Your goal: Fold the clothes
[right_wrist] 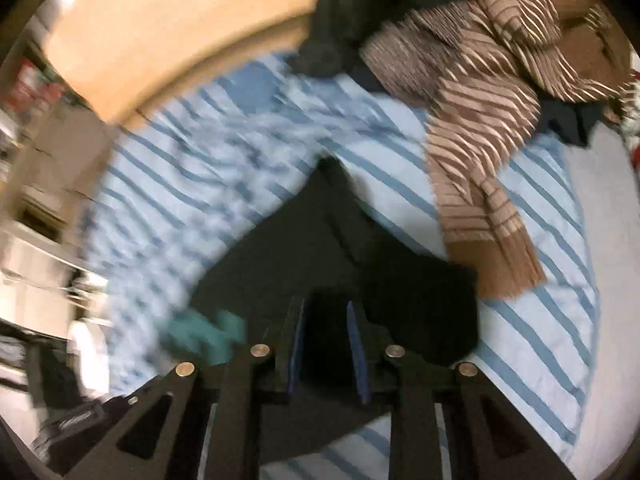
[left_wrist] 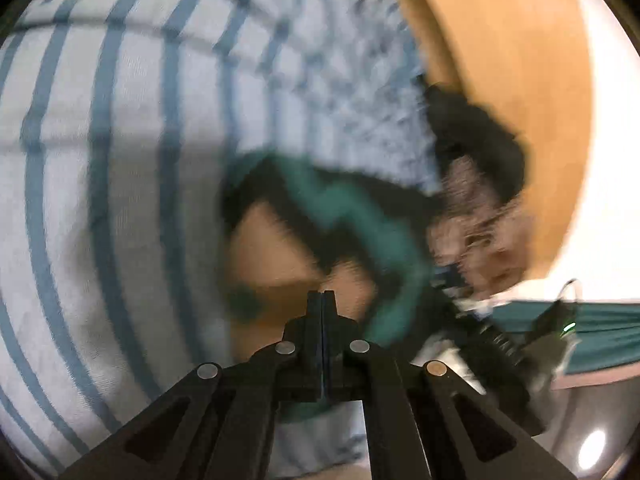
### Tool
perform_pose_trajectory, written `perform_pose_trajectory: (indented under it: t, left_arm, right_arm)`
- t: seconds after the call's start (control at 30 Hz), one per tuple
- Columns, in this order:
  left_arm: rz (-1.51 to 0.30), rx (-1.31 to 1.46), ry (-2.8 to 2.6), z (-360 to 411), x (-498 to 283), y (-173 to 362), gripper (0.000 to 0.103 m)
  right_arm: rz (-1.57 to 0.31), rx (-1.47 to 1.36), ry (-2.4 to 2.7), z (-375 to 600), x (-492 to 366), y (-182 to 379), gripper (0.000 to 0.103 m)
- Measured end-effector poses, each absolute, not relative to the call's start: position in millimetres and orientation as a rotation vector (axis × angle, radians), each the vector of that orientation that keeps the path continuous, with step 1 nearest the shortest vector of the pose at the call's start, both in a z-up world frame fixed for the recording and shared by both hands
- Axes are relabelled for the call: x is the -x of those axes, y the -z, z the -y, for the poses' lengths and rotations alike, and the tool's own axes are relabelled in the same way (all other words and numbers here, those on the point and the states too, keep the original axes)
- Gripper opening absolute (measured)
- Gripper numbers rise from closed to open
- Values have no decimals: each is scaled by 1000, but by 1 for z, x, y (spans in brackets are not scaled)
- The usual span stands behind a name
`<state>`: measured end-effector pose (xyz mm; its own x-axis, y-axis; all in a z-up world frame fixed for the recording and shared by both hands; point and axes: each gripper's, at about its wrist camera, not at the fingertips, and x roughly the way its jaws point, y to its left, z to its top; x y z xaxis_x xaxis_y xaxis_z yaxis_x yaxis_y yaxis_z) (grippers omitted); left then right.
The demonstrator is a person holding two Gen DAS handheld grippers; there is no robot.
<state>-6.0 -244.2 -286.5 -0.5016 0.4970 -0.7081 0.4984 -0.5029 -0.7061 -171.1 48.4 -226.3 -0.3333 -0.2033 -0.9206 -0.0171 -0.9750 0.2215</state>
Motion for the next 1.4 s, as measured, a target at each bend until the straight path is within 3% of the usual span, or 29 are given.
perform_pose_trajectory:
  t: [0.13,0.27,0.4,0.57,0.67,0.8,0.9,1.03,1.1,1.23,1.27,1.3,1.33,1.4]
  left_arm:
    - [-1392,-1621,2248,229,13,293,2]
    - [-1268,-1654,2268,226,25,287,2]
    - [-1251,-1669,2251,229,24,285,2]
    - [-1425,-1618,2264,246,14,264,2]
    - [-1478,-1608,2301,248,15,256,2]
    - [-1399,-1704,2364,228,24,258,2]
    - [-1342,-1736,2341,220,29,272,2]
    - [-1395,-1743,2311,231,31,273,2]
    - [-1430,-1715,2321,243,25,265,2]
    - [-1583,-1603,2262,272,4,258,3]
    - [-1616,-1583,2225,278,-3,260,6]
    - [-1659,-1562,2194,285,-10,263,21]
    - [-1702,-1540,2162,291,-18,265,43]
    - [-1785,-1495,2099,305,-32,270,71]
  right_arm:
    - [406,-1815,2480,-71,182,261,23]
    - [335,-1825,2481,-69,189,264,23]
    - [300,-1868,2472,-65,200,275,23]
    - [560,-1699,2475,-70,168,235,28]
    - [479,-1634,2451,-54,150,227,28]
    - [370,-1674,2456,-41,146,245,27]
    - [401,-1672,2487,-45,150,253,25]
    - [458,-1662,2480,-48,148,250,26]
    - [554,-1637,2472,-53,133,243,32]
    - [841,-1620,2395,-60,91,252,64]
    - [931,-1633,2361,-61,80,260,75]
    - [1016,-1651,2327,-61,71,270,80]
    - [1107,-1666,2282,-61,61,282,82]
    - [1309,-1692,2121,-57,46,311,82]
